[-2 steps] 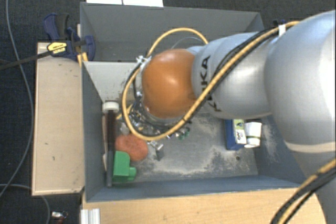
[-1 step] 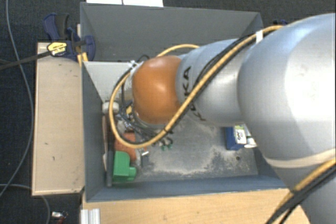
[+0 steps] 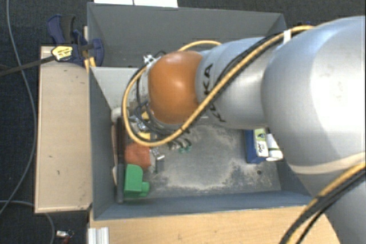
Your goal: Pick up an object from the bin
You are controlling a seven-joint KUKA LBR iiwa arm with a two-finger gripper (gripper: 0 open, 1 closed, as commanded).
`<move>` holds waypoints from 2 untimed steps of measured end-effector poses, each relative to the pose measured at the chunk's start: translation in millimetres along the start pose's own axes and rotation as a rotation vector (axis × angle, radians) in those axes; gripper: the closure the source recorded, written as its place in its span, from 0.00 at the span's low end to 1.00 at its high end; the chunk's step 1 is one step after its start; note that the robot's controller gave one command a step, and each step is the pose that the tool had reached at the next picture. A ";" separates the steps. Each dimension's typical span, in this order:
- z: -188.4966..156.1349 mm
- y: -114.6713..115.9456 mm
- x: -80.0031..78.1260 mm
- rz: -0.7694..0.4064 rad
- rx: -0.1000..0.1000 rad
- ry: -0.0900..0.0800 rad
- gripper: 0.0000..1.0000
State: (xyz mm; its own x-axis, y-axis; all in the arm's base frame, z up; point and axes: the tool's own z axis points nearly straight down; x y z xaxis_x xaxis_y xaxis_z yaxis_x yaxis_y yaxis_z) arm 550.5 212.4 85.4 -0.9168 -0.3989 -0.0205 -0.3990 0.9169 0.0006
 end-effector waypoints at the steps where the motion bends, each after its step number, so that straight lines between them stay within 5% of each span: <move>1: 7.3 6.2 4.2 0.068 0.000 -0.003 0.00; 2: 4.6 3.3 -23.4 0.369 -0.001 -0.002 0.00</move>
Offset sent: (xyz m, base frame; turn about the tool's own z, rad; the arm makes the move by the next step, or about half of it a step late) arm 0.0378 0.0173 -0.0019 0.4452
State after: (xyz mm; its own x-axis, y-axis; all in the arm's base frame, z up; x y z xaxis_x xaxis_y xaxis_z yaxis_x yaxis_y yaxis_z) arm 570.8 224.8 81.2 -0.9990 -0.0409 -0.0203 -0.0411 0.9991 0.0091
